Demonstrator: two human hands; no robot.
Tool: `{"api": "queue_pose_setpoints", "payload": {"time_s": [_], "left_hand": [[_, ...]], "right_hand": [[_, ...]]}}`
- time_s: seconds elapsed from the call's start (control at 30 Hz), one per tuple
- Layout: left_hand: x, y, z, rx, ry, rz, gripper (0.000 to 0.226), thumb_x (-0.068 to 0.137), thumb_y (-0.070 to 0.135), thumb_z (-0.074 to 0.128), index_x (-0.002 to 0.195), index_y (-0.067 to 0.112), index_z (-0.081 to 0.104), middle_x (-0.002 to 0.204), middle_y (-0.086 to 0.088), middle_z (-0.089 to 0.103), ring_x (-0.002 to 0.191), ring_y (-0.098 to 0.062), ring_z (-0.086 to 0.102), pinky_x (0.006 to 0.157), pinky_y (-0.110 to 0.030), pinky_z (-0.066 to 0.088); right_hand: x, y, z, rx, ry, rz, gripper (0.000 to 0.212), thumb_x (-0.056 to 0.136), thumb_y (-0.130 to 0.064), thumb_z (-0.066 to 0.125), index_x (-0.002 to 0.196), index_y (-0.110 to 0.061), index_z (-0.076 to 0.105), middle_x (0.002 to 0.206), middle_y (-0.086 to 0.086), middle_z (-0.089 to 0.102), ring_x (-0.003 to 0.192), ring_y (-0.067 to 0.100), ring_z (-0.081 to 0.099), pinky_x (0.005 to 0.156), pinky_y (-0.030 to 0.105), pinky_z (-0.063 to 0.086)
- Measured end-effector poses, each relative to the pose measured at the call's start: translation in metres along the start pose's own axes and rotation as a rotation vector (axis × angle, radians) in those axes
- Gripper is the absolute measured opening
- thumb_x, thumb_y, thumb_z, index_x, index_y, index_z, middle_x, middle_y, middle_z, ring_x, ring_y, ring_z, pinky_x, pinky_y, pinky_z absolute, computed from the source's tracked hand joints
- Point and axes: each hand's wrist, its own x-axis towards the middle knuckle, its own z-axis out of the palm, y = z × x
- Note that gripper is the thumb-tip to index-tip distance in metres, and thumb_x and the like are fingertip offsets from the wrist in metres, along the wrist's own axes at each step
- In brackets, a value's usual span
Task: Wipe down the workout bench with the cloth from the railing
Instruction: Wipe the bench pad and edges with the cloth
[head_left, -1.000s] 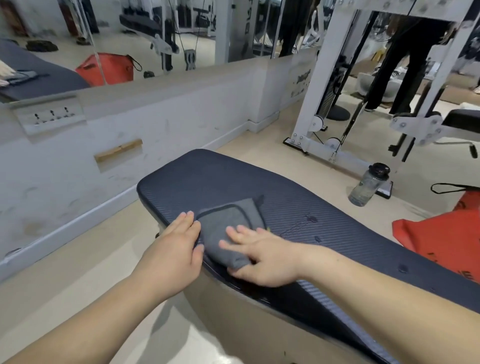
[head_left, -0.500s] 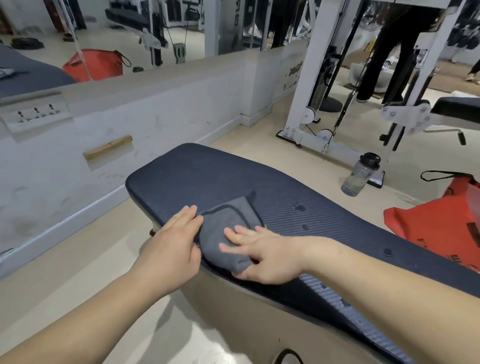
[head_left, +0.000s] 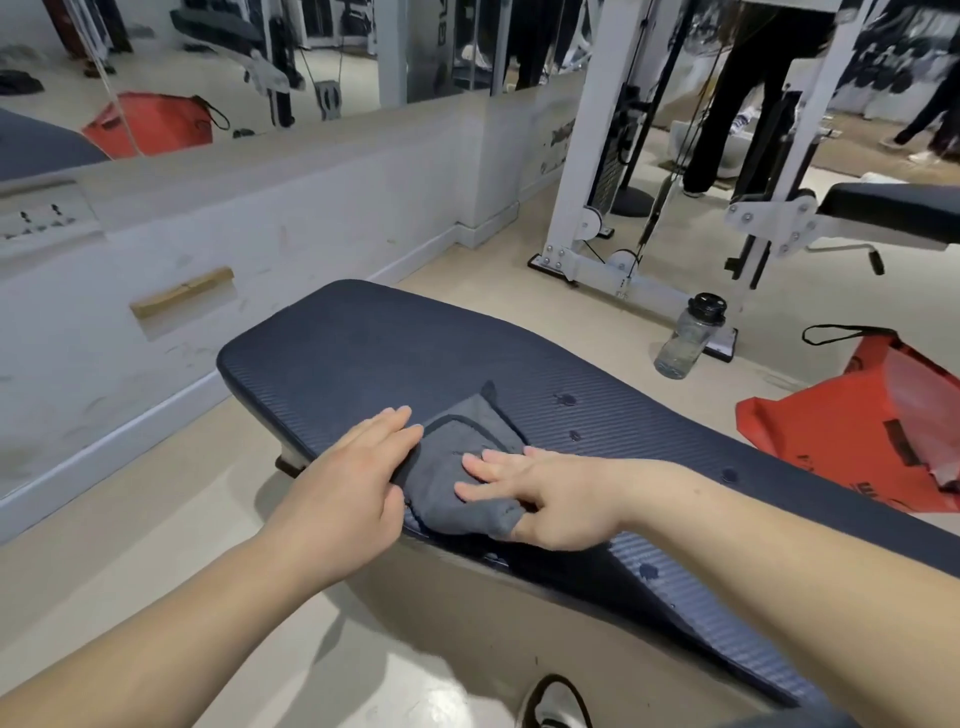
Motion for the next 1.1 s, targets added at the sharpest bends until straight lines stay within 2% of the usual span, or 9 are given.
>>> {"api": "queue_pose_setpoints", "payload": {"time_s": [0.13, 0.33, 0.43, 0.53, 0.67, 0.83, 0.93, 1.03, 1.1], "left_hand": [[-0.002, 0.001, 0.002, 0.005, -0.021, 0.019, 0.066, 0.09, 0.004, 0.046, 0.154, 0.02, 0.041, 0.167, 0.005, 0.026, 0.155, -0.011, 0.019, 0.112, -0.006, -0.004], [-0.001, 0.003, 0.003, -0.007, -0.028, 0.019, 0.066, 0.09, 0.004, 0.045, 0.153, 0.021, 0.042, 0.166, 0.006, 0.027, 0.154, -0.009, 0.019, 0.112, -0.006, -0.001], [0.0, 0.003, 0.005, 0.002, -0.05, 0.036, 0.066, 0.09, 0.004, 0.045, 0.154, 0.023, 0.041, 0.166, 0.008, 0.028, 0.154, -0.009, 0.02, 0.113, -0.006, -0.002], [0.001, 0.007, 0.008, 0.007, -0.059, 0.044, 0.065, 0.092, 0.006, 0.044, 0.153, 0.027, 0.041, 0.165, 0.01, 0.029, 0.153, -0.008, 0.021, 0.11, -0.005, -0.004], [0.007, 0.013, 0.014, -0.002, -0.071, 0.07, 0.064, 0.092, 0.007, 0.044, 0.153, 0.027, 0.042, 0.165, 0.009, 0.029, 0.153, -0.009, 0.021, 0.112, -0.007, -0.002], [0.017, 0.018, 0.025, 0.005, -0.073, 0.101, 0.06, 0.093, 0.008, 0.045, 0.15, 0.025, 0.047, 0.163, 0.006, 0.035, 0.152, -0.013, 0.028, 0.113, -0.01, 0.005], [0.02, 0.018, 0.031, -0.002, -0.087, 0.103, 0.055, 0.094, 0.01, 0.046, 0.147, 0.023, 0.052, 0.161, 0.004, 0.039, 0.151, -0.015, 0.032, 0.114, -0.013, 0.011], [0.019, 0.015, 0.035, 0.016, -0.111, 0.117, 0.049, 0.095, 0.013, 0.047, 0.143, 0.021, 0.057, 0.159, 0.002, 0.043, 0.15, -0.017, 0.035, 0.116, -0.016, 0.015], [0.019, 0.013, 0.034, 0.019, -0.113, 0.115, 0.045, 0.097, 0.016, 0.049, 0.14, 0.019, 0.06, 0.158, 0.001, 0.045, 0.149, -0.018, 0.036, 0.116, -0.017, 0.014]], "right_hand": [[0.004, 0.021, -0.013, 0.003, 0.141, 0.178, 0.062, 0.107, -0.037, 0.039, 0.164, -0.031, 0.015, 0.173, -0.008, -0.001, 0.158, 0.007, -0.005, 0.129, 0.034, -0.004], [-0.009, -0.01, -0.003, -0.032, -0.041, 0.008, 0.061, 0.107, -0.032, 0.038, 0.164, -0.032, 0.018, 0.171, -0.014, -0.002, 0.157, 0.002, -0.007, 0.128, 0.028, -0.004], [-0.018, -0.004, -0.014, 0.004, -0.048, 0.078, 0.058, 0.106, -0.031, 0.037, 0.163, -0.033, 0.023, 0.172, -0.014, 0.002, 0.157, 0.002, -0.002, 0.129, 0.029, -0.001], [-0.031, 0.005, -0.028, 0.027, -0.081, 0.262, 0.057, 0.105, -0.033, 0.042, 0.16, -0.025, 0.032, 0.172, -0.012, 0.008, 0.158, 0.009, 0.013, 0.127, 0.029, 0.011], [-0.04, 0.0, -0.026, 0.025, -0.243, 0.382, 0.063, 0.096, -0.049, 0.041, 0.156, -0.03, 0.035, 0.172, -0.012, 0.01, 0.14, 0.034, 0.052, 0.117, 0.045, 0.04], [-0.039, 0.012, -0.041, -0.095, -0.226, 0.485, 0.056, 0.11, -0.038, 0.032, 0.163, -0.025, 0.022, 0.174, -0.001, -0.002, 0.155, 0.028, 0.025, 0.121, 0.036, 0.024], [-0.023, 0.049, -0.042, -0.066, -0.063, 0.587, 0.053, 0.11, -0.035, 0.032, 0.16, -0.016, 0.028, 0.171, 0.015, 0.015, 0.151, 0.035, 0.031, 0.121, 0.041, 0.027], [-0.008, 0.075, -0.034, 0.03, 0.149, 0.644, 0.063, 0.109, -0.035, 0.036, 0.165, -0.018, 0.012, 0.174, 0.009, 0.003, 0.159, 0.03, 0.012, 0.127, 0.042, 0.016], [0.003, 0.082, -0.031, 0.067, 0.271, 0.644, 0.064, 0.107, -0.035, 0.038, 0.165, -0.02, 0.013, 0.174, 0.007, 0.005, 0.159, 0.027, 0.008, 0.128, 0.043, 0.013]]}}
